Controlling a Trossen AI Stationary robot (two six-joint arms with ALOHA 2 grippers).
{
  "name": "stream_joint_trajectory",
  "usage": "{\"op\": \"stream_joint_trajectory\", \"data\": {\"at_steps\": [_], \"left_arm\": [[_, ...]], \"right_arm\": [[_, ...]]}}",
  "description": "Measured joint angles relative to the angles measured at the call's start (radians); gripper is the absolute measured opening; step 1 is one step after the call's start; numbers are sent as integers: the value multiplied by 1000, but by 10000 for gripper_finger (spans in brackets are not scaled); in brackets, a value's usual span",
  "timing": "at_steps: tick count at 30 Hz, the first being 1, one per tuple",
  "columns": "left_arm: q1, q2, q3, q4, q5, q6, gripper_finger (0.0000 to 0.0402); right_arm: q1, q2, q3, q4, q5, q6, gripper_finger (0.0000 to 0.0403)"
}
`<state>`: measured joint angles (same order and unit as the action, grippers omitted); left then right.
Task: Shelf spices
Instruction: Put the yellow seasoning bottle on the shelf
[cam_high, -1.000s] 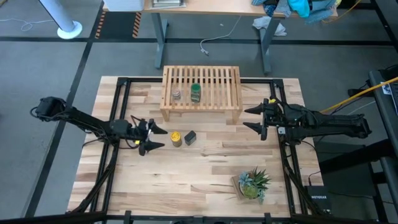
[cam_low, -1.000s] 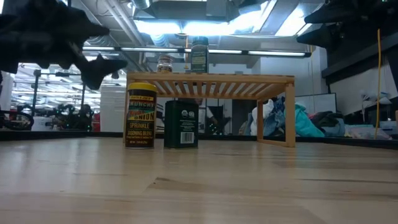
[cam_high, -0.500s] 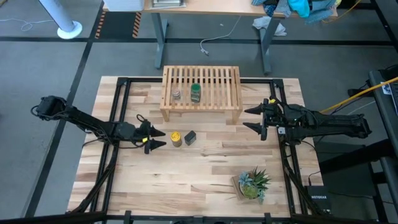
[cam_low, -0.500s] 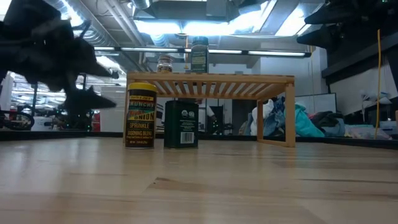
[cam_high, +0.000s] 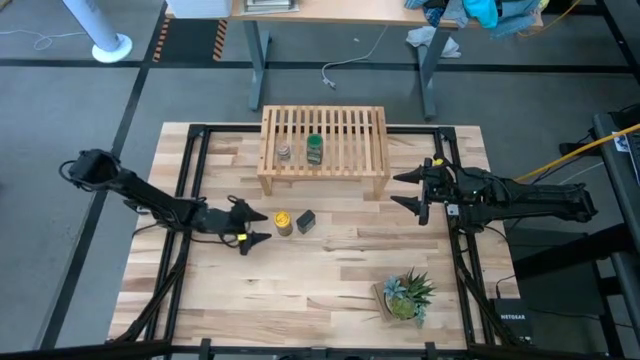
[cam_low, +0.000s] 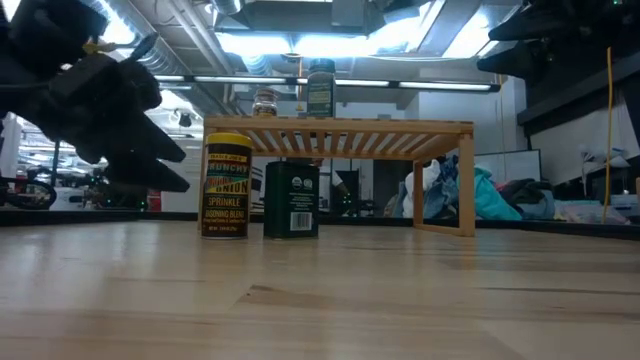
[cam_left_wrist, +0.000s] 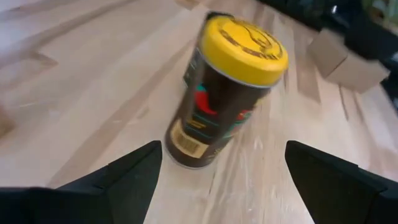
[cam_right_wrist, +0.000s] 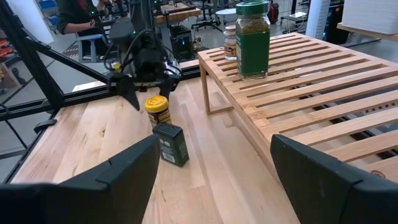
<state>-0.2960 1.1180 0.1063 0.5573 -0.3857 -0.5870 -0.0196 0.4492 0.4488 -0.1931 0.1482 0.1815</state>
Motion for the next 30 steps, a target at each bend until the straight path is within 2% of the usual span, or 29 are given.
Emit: {"op": "stream_joint_trajectory", "data": {"at_steps": [5, 10, 15, 23, 26, 30], "left_arm": [[-7, 169, 95, 2, -4, 64, 333], [-2, 293, 164, 5, -84, 115, 333], [30, 370, 207, 17, -101, 127, 333], [72, 438, 241, 132, -100, 236, 330], [73, 440, 247, 134, -100, 237, 308], [64, 440, 249, 136, -100, 250, 247]], "right_arm": [[0, 0, 0, -5, 0, -2, 312], [0, 0, 0, -24, 0, -3, 312], [0, 0, 0, -38, 0, -4, 312], [0, 0, 0, -62, 0, -5, 312], [0, 0, 0, -77, 0, -5, 312], [0, 0, 0, -85, 0, -5, 312]]}}
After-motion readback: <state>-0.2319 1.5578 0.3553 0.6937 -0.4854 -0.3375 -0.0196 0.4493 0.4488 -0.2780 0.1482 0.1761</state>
